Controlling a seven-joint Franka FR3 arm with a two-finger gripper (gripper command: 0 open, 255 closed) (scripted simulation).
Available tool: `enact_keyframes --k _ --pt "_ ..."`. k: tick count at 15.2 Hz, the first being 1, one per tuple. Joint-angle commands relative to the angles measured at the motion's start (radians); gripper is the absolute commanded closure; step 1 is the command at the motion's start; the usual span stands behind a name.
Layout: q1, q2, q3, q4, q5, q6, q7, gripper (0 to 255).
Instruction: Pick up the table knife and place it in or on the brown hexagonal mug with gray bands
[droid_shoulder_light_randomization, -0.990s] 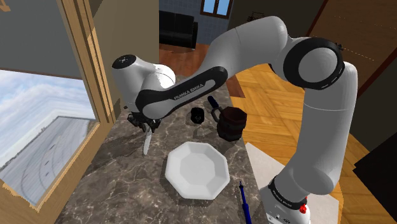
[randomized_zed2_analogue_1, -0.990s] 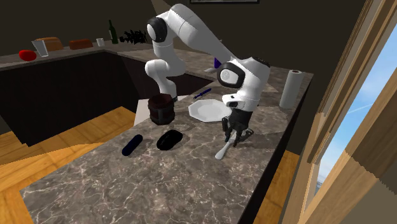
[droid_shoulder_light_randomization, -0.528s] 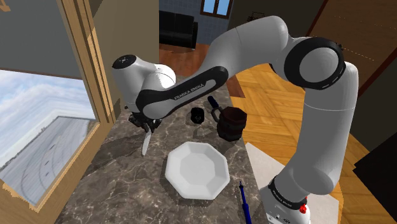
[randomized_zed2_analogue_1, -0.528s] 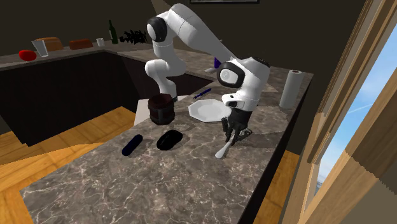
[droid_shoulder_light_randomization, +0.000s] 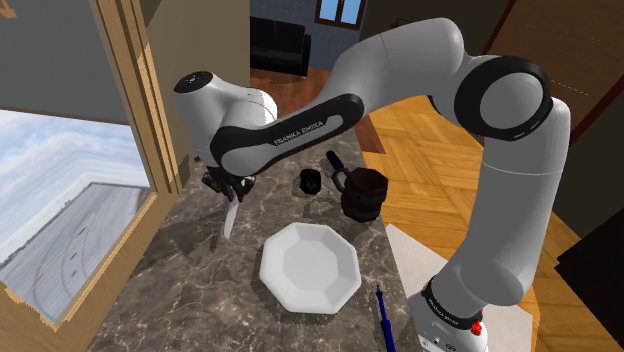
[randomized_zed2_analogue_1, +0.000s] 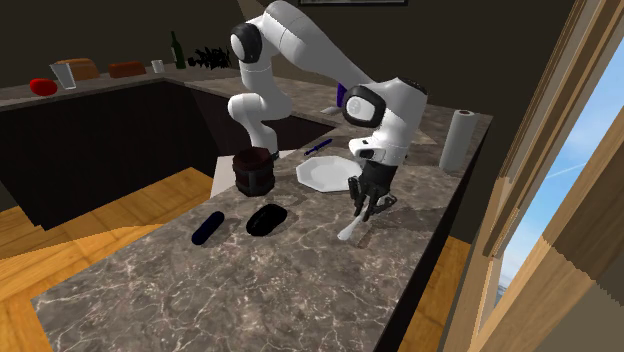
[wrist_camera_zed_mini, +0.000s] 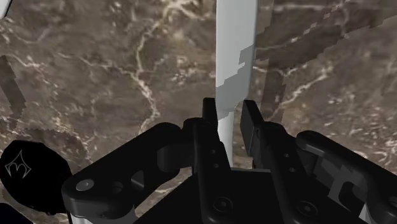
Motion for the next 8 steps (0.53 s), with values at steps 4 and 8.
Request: enact_keyframes --k 4,8 --pt "-0.004 -0.028 0.010 0.033 0.024 -0.053 -0.024 255" --pt "-0.006 -0.047 0.016 0.062 0.040 -0.096 -0.042 255"
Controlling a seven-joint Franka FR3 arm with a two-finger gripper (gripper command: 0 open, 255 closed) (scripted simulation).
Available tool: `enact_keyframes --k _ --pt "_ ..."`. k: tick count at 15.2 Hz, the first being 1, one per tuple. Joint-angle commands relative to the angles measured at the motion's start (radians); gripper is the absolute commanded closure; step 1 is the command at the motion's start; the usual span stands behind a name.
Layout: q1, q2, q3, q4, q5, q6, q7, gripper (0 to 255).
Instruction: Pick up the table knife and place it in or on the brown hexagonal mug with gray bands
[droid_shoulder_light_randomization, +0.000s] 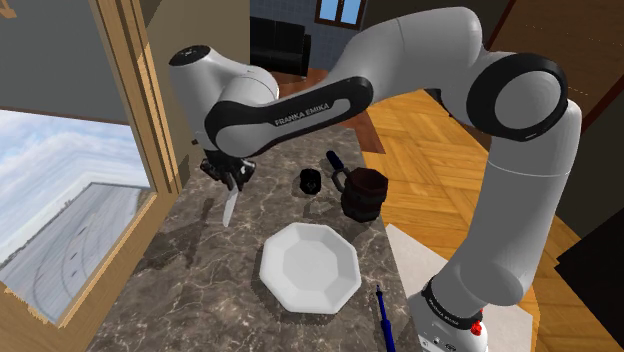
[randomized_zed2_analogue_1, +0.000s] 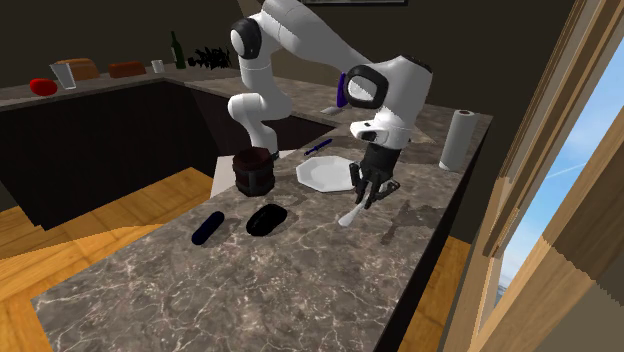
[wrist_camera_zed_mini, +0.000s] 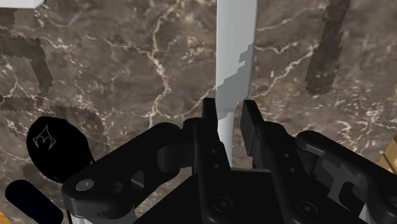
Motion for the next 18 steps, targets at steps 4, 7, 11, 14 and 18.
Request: enact_keyframes --k 4,7,11,14,18 --pt "0.000 -0.018 0.006 0.045 0.017 -0.057 -0.022 255" --pt "0.000 -0.028 0.010 0.073 0.026 -0.091 -0.034 255" --pt "0.002 -0.038 0.013 0.114 0.036 -0.138 -0.049 255" --pt "0.005 -0.043 0.015 0.148 0.041 -0.174 -0.059 255" --pt "0.010 -0.046 0.018 0.197 0.045 -0.225 -0.072 255"
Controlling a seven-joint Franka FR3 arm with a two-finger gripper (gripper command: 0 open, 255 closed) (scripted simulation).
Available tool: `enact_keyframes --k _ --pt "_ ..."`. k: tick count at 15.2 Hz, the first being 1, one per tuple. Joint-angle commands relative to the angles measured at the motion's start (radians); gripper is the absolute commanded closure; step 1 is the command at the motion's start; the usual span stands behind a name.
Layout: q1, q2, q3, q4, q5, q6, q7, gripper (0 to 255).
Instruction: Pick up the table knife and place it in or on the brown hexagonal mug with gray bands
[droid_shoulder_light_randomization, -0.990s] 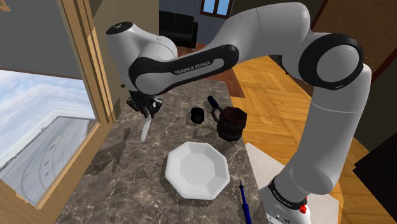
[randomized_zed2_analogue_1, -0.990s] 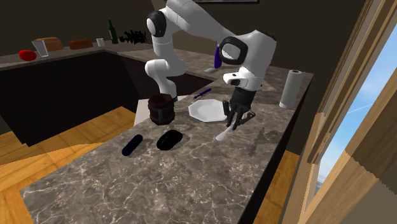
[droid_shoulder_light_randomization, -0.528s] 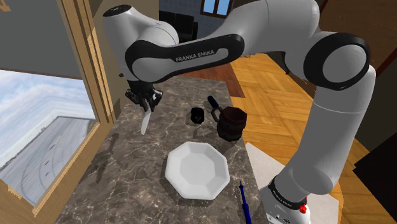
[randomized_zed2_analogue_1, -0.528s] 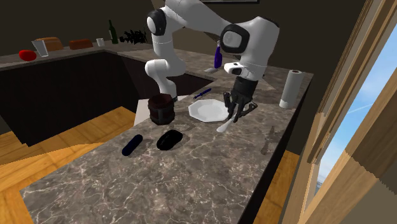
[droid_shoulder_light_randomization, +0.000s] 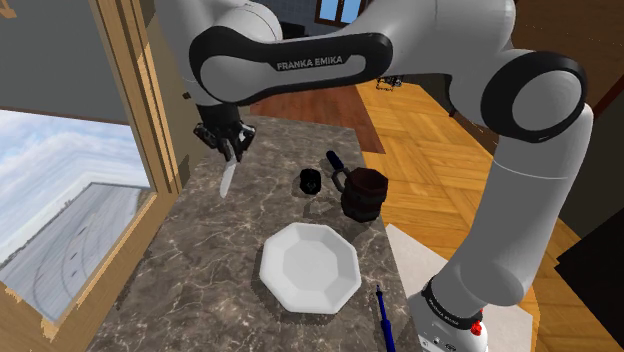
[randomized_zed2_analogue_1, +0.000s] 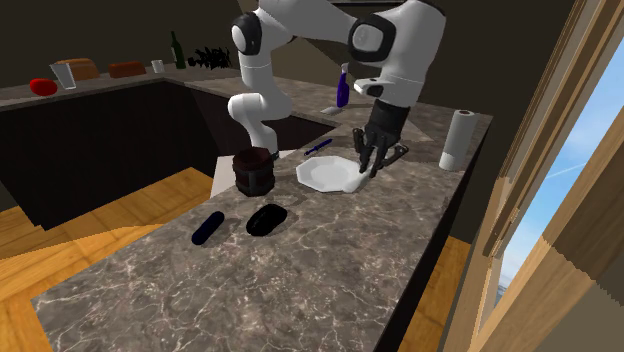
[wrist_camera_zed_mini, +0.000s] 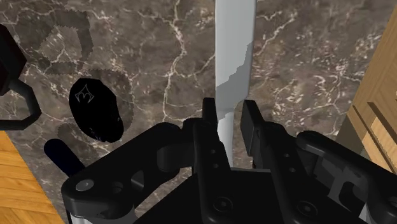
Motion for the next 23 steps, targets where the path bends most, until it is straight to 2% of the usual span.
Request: enact_keyframes --k 1,4,8,12,17,23 --pt "0.002 -0.003 0.001 0.023 0.002 -0.025 -0.007 255" --pt "0.006 -0.002 0.002 0.058 0.003 -0.058 -0.014 255" --pt "-0.091 -0.190 -0.007 -0.161 0.099 0.027 -0.098 255" --pt "-0.148 -0.367 -0.047 -0.342 0.189 0.088 -0.203 255" --pt "-0.173 -0.562 -0.129 -0.532 0.268 0.132 -0.339 255" --pt "-0.180 -0.762 -0.244 -0.718 0.306 0.150 -0.489 255"
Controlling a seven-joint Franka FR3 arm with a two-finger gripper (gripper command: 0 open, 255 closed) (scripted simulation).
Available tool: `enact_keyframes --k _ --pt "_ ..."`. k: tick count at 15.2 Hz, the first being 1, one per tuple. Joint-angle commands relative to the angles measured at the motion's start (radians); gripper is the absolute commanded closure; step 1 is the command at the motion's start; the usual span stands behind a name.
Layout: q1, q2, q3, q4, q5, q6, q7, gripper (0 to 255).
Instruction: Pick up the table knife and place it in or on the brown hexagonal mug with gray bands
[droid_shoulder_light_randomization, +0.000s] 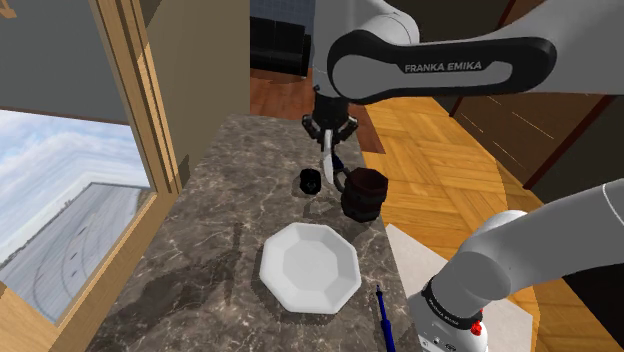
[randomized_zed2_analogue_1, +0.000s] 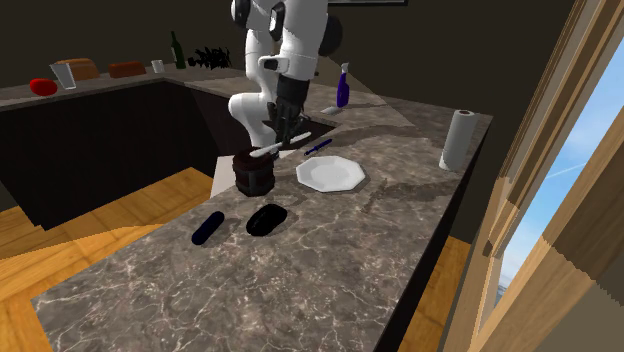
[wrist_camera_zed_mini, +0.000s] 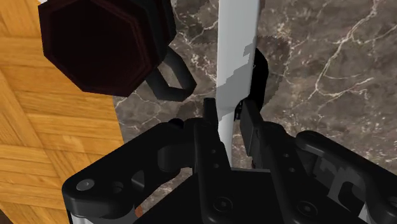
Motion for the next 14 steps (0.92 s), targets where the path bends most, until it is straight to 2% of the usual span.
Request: enact_keyframes --k 1,8,14 --pt "0.000 -0.074 -0.041 -0.066 0.009 0.002 -0.052 255" --pt "-0.020 -0.268 -0.185 -0.226 -0.021 -0.008 -0.215 255" --pt "-0.018 -0.265 -0.180 -0.304 -0.021 0.072 -0.200 255"
